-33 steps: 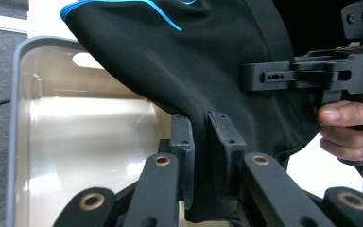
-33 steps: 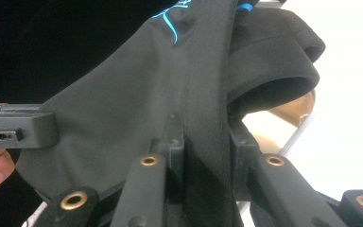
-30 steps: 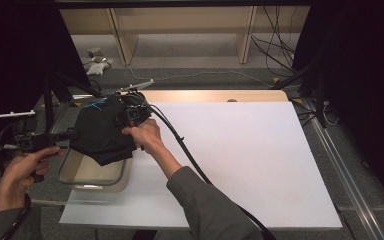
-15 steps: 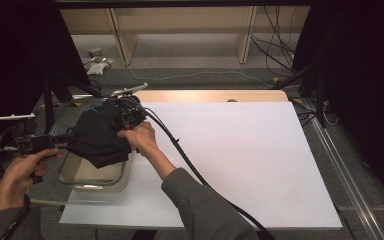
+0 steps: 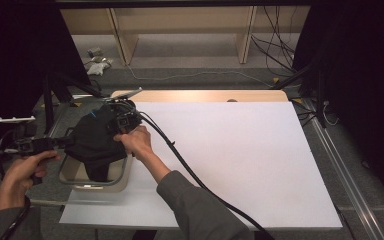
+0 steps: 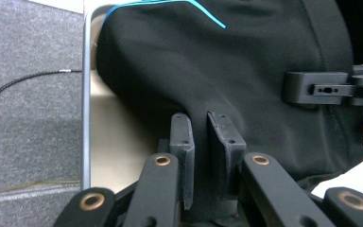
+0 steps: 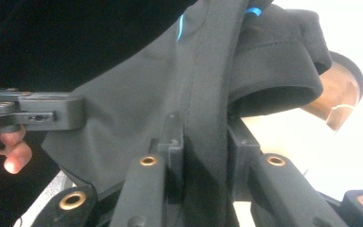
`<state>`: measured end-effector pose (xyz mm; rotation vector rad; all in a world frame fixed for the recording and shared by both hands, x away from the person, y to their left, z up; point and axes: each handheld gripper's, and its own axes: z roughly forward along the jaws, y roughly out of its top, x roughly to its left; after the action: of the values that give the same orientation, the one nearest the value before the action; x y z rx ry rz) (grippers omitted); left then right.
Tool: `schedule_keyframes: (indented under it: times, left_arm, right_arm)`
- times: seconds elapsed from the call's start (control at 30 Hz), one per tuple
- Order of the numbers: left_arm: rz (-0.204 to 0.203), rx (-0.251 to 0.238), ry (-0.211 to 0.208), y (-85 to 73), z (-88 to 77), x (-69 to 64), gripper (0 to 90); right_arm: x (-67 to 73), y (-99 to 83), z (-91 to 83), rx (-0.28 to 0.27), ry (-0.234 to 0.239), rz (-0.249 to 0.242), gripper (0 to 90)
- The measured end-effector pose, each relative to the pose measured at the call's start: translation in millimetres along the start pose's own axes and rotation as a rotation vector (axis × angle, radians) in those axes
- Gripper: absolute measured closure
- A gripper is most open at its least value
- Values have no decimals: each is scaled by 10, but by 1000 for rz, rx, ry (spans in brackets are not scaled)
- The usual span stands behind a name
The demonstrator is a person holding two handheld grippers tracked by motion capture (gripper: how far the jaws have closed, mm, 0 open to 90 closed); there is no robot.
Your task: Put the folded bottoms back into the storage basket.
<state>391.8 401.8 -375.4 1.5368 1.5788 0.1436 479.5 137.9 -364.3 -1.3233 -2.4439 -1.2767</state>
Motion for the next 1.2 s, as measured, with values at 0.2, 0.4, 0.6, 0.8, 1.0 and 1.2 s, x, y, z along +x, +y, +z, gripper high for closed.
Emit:
schedule_keyframes:
  times: [0.2, 0.4, 0.6, 0.8, 1.0, 1.2]
  left_arm:
    - [-8, 5, -1, -8, 12, 27, 804]
    - [-13, 9, 8, -16, 5, 58, 804]
    - [-18, 19, 24, -27, 17, 90, 801]
    - [-5, 3, 104, -17, 10, 87, 430]
    - [11, 9, 126, -2, 58, 32, 331]
    - [21, 23, 120, 0, 101, -1, 308]
  right_arm:
    - [7, -24, 57, 7, 0, 3, 733]
    - [27, -44, 87, 11, 4, 10, 733]
    - [34, -67, 131, 30, 10, 18, 669]
    - [-19, -51, 187, 120, 18, 27, 156]
    - [-4, -15, 79, 91, 27, 27, 157]
    - [-5, 2, 7, 69, 32, 5, 165]
